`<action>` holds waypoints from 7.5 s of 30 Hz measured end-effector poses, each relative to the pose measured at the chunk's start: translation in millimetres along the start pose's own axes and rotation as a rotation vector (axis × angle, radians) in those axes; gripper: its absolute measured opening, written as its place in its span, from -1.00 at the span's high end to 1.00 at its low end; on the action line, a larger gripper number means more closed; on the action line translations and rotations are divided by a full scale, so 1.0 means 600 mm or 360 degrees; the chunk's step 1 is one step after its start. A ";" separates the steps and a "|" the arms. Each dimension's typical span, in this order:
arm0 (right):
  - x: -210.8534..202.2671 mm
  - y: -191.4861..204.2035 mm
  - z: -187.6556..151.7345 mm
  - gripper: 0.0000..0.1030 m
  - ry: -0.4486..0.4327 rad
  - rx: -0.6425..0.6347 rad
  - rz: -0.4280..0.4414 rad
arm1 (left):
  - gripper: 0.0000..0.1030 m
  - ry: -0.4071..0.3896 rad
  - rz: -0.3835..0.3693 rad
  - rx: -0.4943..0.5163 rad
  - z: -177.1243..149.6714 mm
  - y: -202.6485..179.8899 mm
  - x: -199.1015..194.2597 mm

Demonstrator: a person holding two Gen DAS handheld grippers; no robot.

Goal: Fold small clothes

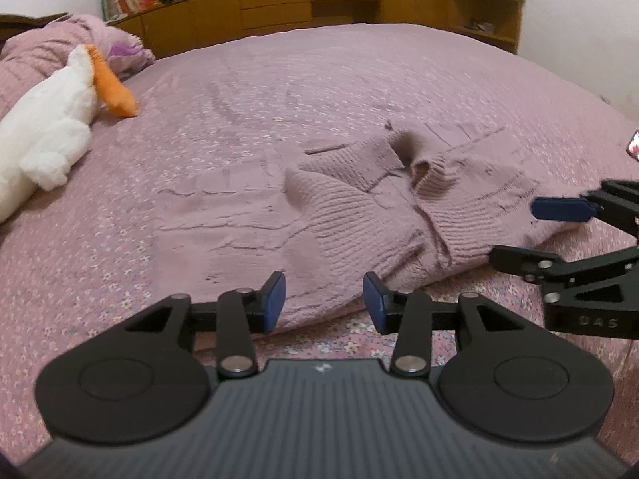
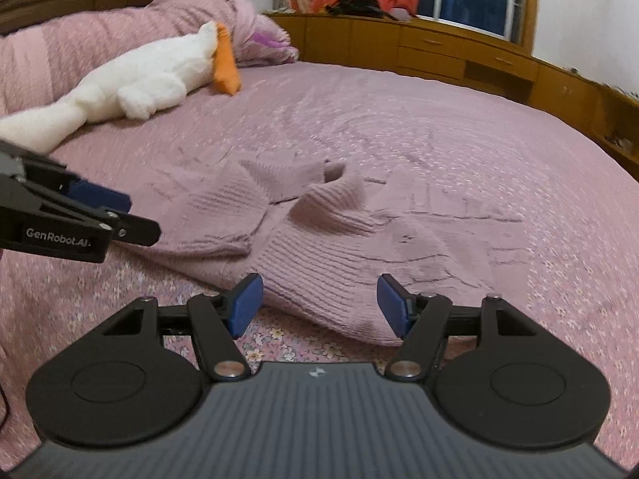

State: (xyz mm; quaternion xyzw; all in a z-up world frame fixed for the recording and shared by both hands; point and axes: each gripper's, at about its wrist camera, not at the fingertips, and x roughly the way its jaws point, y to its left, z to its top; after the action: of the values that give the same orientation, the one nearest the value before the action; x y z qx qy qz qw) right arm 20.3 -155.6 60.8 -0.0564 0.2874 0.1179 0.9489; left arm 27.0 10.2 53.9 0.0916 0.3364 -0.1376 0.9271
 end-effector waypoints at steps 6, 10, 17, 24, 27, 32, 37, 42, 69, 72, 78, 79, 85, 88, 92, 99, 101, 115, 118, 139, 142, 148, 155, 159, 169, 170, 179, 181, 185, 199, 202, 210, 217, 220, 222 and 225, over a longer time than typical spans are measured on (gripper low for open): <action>0.030 0.008 -0.003 -0.37 0.0044 -0.0071 -0.0001 | 0.13 0.0020 -0.0009 0.0078 -0.004 -0.018 0.025; 0.047 0.009 -0.009 -0.37 0.0074 -0.0108 -0.0017 | 0.13 0.0027 0.0004 0.0146 -0.005 -0.029 0.042; 0.063 0.002 -0.010 -0.36 0.0060 -0.0085 -0.0044 | 0.13 0.0005 0.0059 0.0237 -0.001 -0.044 0.057; 0.073 -0.004 -0.012 -0.13 0.0021 -0.0055 -0.0045 | 0.13 -0.0046 0.0086 0.0274 0.000 -0.052 0.072; 0.074 0.001 -0.016 0.02 -0.0002 -0.0081 -0.0042 | 0.13 -0.0061 0.0076 0.0283 -0.002 -0.056 0.079; 0.074 0.006 -0.021 0.29 -0.0033 -0.0095 -0.0028 | 0.15 -0.0036 0.0049 0.0199 0.002 -0.049 0.088; 0.074 -0.005 -0.020 0.66 -0.0047 -0.0019 -0.0011 | 0.73 -0.0033 0.0016 0.0119 0.014 -0.032 0.078; 0.060 -0.024 -0.014 0.73 -0.0083 0.0106 0.0007 | 0.76 -0.0046 -0.0005 0.0016 0.021 -0.006 0.058; 0.002 -0.082 0.019 0.74 -0.0257 0.0294 -0.0085 | 0.76 -0.0168 0.0175 -0.0079 0.062 0.025 -0.008; 0.001 -0.084 0.022 0.75 -0.0252 0.0288 -0.0099 | 0.76 -0.0188 0.0167 -0.0094 0.065 0.034 -0.011; -0.001 -0.092 0.035 0.75 -0.0267 0.0278 -0.0122 | 0.77 -0.0245 0.0189 -0.0094 0.075 0.057 -0.016; -0.001 -0.095 0.038 0.75 -0.0270 0.0278 -0.0129 | 0.77 -0.0251 0.0193 -0.0103 0.077 0.062 -0.015; 0.004 -0.122 0.058 0.75 -0.0300 0.0286 -0.0163 | 0.77 -0.0257 0.0242 -0.0138 0.093 0.097 0.000; 0.011 -0.139 0.070 0.76 -0.0321 0.0286 -0.0189 | 0.77 -0.0271 0.0264 -0.0156 0.103 0.116 0.008; 0.032 -0.170 0.083 0.76 -0.0326 0.0309 -0.0245 | 0.77 -0.0251 0.0284 -0.0195 0.115 0.146 0.034; 0.101 -0.228 0.091 0.76 -0.0250 0.0385 -0.0314 | 0.77 -0.0126 0.0287 -0.0307 0.129 0.207 0.121; 0.128 -0.244 0.093 0.76 -0.0211 0.0391 -0.0334 | 0.77 -0.0089 0.0281 -0.0310 0.128 0.221 0.147; 0.273 -0.329 0.079 0.69 0.0015 0.0500 -0.0382 | 0.53 0.0068 0.0293 -0.0269 0.101 0.253 0.229; 0.268 -0.350 0.080 0.52 -0.0023 0.0665 -0.0348 | 0.34 0.0059 0.0303 -0.0302 0.103 0.259 0.218; 0.222 -0.288 0.060 0.04 0.0002 0.0539 -0.0204 | 0.25 0.0123 0.0361 -0.0398 0.084 0.266 0.224; 0.249 -0.302 0.039 -0.02 0.0013 0.0608 -0.0214 | 0.25 0.0123 0.0350 -0.0395 0.084 0.270 0.223; 0.230 -0.300 0.046 -0.10 0.0018 0.0684 -0.0195 | 0.29 0.0128 0.0341 -0.0384 0.093 0.267 0.189; 0.141 -0.297 0.051 -0.33 -0.0052 0.0781 -0.0182 | 0.29 0.0131 0.0298 -0.0280 0.100 0.246 0.108; 0.094 -0.298 0.036 -0.40 -0.0065 0.0862 -0.0176 | 0.29 0.0139 0.0287 -0.0234 0.107 0.242 0.061; 0.036 -0.280 -0.032 -0.48 -0.0009 0.0925 -0.0191 | 0.29 0.0231 0.0299 -0.0233 0.088 0.227 -0.014; 0.037 -0.281 -0.039 -0.48 -0.0001 0.0948 -0.0189 | 0.29 0.0234 0.0290 -0.0252 0.081 0.222 -0.016; 0.046 -0.286 -0.076 -0.49 0.0069 0.1051 -0.0181 | 0.29 0.0254 0.0201 -0.0399 0.036 0.167 0.007; 0.050 -0.288 -0.087 -0.49 0.0089 0.1085 -0.0171 | 0.29 0.0257 0.0189 -0.0415 0.029 0.155 0.014; 0.053 -0.291 -0.089 -0.53 0.0077 0.1109 -0.0128 | 0.29 0.0291 0.0175 -0.0456 0.013 0.137 0.032; 0.112 -0.303 -0.060 -0.62 0.0111 0.1136 0.0088 | 0.29 0.0333 0.0197 -0.0488 -0.009 0.124 0.053; 0.125 -0.317 -0.059 -0.63 0.0088 0.1209 0.0153 | 0.29 0.0332 0.0201 -0.0482 -0.008 0.124 0.056; 0.141 -0.338 -0.067 -0.63 0.0017 0.1339 0.0294 | 0.29 0.0334 0.0207 -0.0469 -0.009 0.124 0.060; 0.146 -0.342 -0.076 -0.53 -0.0028 0.1381 0.0365 | 0.29 0.0333 0.0213 -0.0460 -0.009 0.123 0.061; 0.147 -0.343 -0.077 -0.30 -0.0051 0.1406 0.0402 | 0.28 0.0333 0.0211 -0.0463 -0.010 0.123 0.061; 0.146 -0.344 -0.078 -0.18 -0.0063 0.1412 0.0408 | 0.28 0.0333 0.0210 -0.0463 -0.010 0.123 0.061; 0.147 -0.343 -0.079 -0.17 -0.0047 0.1403 0.0394 | 0.28 0.0332 0.0212 -0.0462 -0.010 0.123 0.061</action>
State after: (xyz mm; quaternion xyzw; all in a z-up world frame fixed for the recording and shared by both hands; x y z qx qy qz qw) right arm 119.2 -345.9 -19.8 0.3891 0.3012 0.0976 0.8650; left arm 73.9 74.1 31.3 -0.0073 0.4403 -0.0157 0.8977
